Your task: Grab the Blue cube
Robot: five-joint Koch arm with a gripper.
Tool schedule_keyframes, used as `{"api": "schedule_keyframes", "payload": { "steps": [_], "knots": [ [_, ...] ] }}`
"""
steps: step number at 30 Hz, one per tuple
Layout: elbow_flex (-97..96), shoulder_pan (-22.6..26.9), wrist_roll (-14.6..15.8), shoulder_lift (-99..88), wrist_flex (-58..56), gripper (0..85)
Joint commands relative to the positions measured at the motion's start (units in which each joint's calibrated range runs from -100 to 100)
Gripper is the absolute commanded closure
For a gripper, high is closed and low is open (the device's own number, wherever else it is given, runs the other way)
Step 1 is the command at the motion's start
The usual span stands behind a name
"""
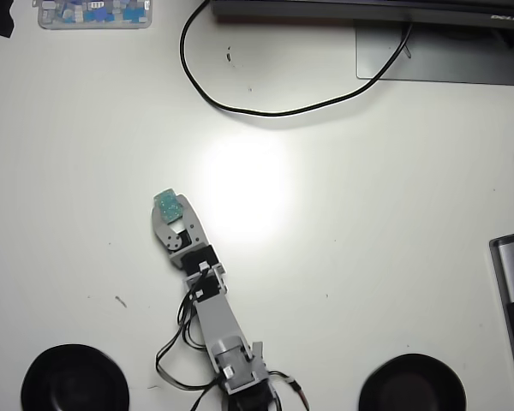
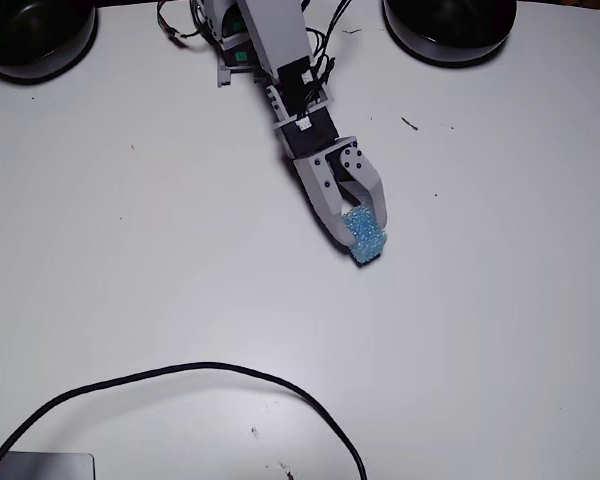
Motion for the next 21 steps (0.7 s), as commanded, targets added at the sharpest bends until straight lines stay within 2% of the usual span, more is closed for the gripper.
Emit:
{"api": "schedule_keyframes", "payload": {
  "steps": [1,4,7,9,12,21],
  "knots": [
    [0.91,0.63,0.15,-5.80,-1.00,82.3],
    [1.73,1.95,0.49,-14.45,-3.89,82.3],
    [-2.93,4.59,2.05,-29.29,-6.69,82.3],
    [-2.02,6.94,3.22,-42.32,-14.62,82.3],
    [6.67,9.57,3.13,-49.80,-24.64,82.3],
    [8.23,16.61,3.13,-53.42,-27.44,82.3]
  ]
}}
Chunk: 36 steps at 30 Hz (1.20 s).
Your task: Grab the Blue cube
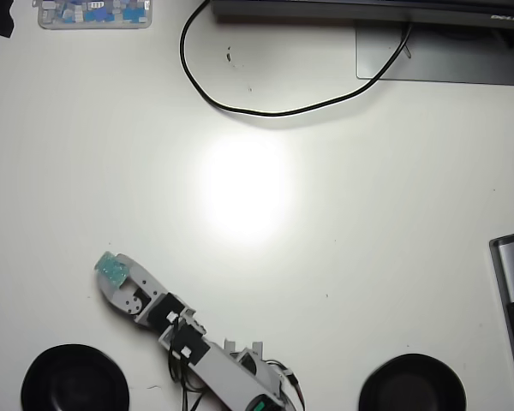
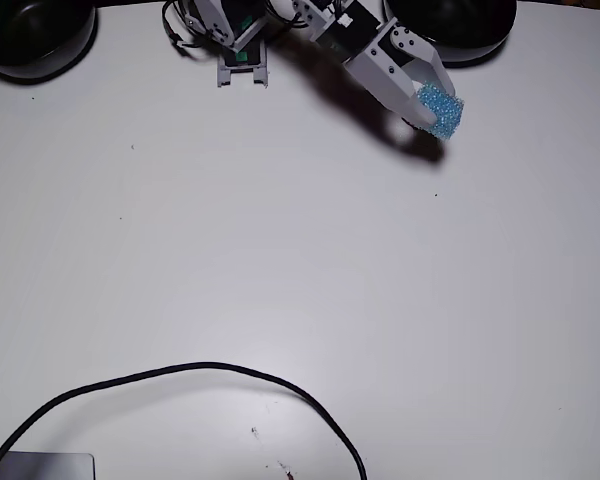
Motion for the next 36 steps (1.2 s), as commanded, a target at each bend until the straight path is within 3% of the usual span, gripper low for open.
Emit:
{"api": "schedule_keyframes", "payload": {
  "steps": [1,24,36],
  "knots": [
    [3.71,2.10,0.10,-1.99,-0.55,82.3],
    [9.38,17.00,0.39,-4.05,-9.77,82.3],
    [9.84,25.93,1.12,8.46,-8.57,82.3]
  ]
}}
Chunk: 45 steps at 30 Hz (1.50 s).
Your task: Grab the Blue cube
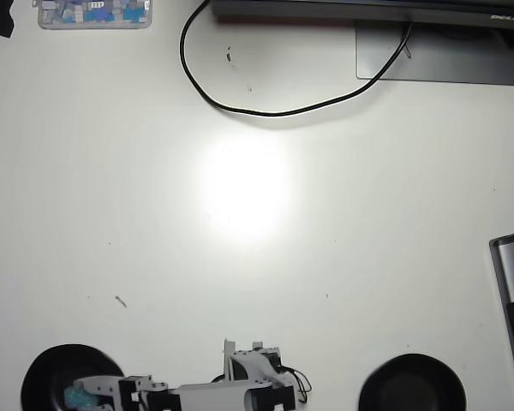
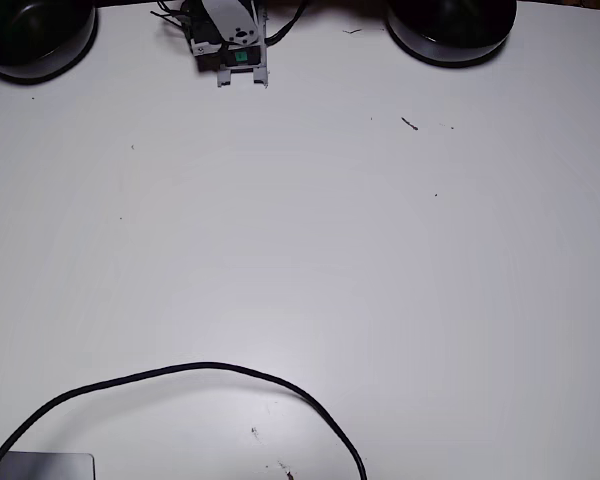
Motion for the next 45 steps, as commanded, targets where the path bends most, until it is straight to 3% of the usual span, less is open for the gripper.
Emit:
{"api": "schedule_keyframes", "payload": {
  "steps": [1,11,12,13,14,20,26,39,43,45],
  "knots": [
    [3.03,0.73,0.05,2.34,1.80,82.3],
    [3.12,1.76,0.20,8.28,4.44,82.0],
    [3.12,1.76,0.20,8.54,4.60,75.1],
    [3.12,1.71,0.20,8.66,4.76,59.1],
    [3.12,1.71,0.20,8.79,4.84,53.2],
    [4.58,1.47,2.15,8.28,5.24,33.6],
    [5.13,0.15,4.05,6.73,5.56,34.6],
    [4.31,-8.35,7.96,0.79,5.97,36.4],
    [2.85,-12.60,12.75,-0.11,7.65,36.8],
    [2.30,-14.60,12.99,-0.75,7.73,36.8]
  ]
}}
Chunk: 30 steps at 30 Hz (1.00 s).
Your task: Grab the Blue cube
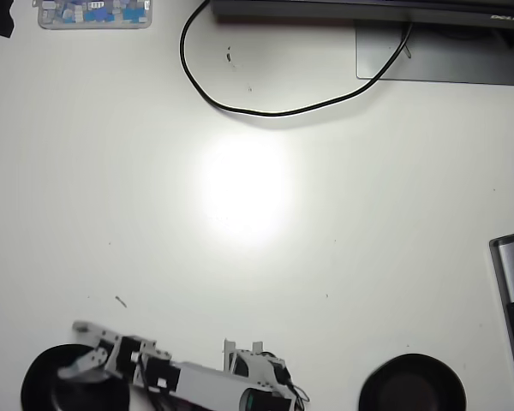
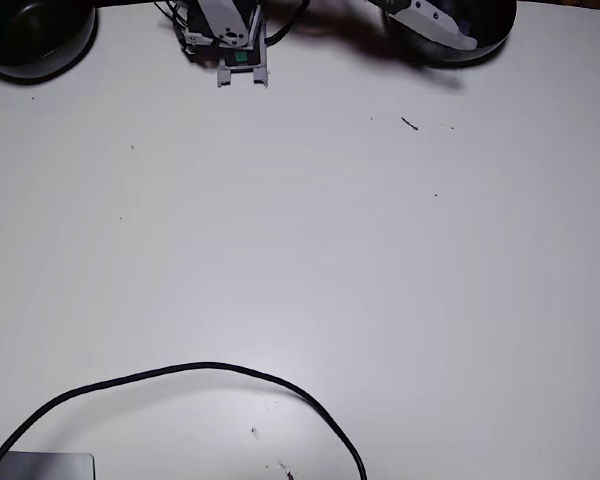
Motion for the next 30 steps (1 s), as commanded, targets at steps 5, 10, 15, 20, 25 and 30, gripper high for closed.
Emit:
{"api": "schedule_keyframes", "payload": {
  "steps": [5,10,15,20,25,30],
  "knots": [
    [-0.18,-6.40,2.05,-3.15,3.09,37.1],
    [-2.47,-10.55,8.50,-3.15,3.81,39.1],
    [-2.83,-15.48,14.41,-1.99,4.29,39.4],
    [-4.29,-21.05,19.29,0.33,5.10,39.4],
    [-8.50,-29.94,22.86,5.37,8.62,39.0],
    [-11.34,-35.46,26.86,8.46,10.78,39.1]
  ]
}}
